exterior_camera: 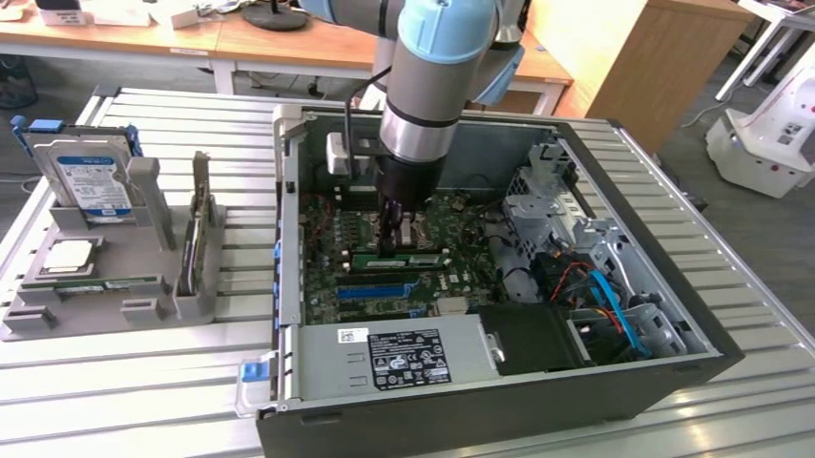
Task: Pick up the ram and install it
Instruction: 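Press down the ram until it locks into place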
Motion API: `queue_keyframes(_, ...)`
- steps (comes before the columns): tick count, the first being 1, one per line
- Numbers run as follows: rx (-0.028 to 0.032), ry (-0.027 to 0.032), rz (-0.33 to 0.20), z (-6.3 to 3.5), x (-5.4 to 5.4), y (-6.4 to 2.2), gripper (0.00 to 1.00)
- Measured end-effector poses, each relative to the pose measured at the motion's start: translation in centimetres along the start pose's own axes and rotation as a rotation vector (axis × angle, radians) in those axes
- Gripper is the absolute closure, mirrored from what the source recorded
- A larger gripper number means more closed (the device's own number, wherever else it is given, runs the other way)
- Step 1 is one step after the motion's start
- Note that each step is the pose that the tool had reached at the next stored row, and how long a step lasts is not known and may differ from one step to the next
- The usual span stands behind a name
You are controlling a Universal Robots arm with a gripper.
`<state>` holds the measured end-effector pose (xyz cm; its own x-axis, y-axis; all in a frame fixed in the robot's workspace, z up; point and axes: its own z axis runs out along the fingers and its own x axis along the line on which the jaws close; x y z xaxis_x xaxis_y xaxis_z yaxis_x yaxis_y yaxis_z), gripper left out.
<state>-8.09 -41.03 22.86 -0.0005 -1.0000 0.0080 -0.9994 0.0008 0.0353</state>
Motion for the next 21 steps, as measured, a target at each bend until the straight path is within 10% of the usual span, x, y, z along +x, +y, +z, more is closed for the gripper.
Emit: queue_keyframes(21, 0.0, 0.0, 0.0, 0.35, 0.0, -0.01, 0.89)
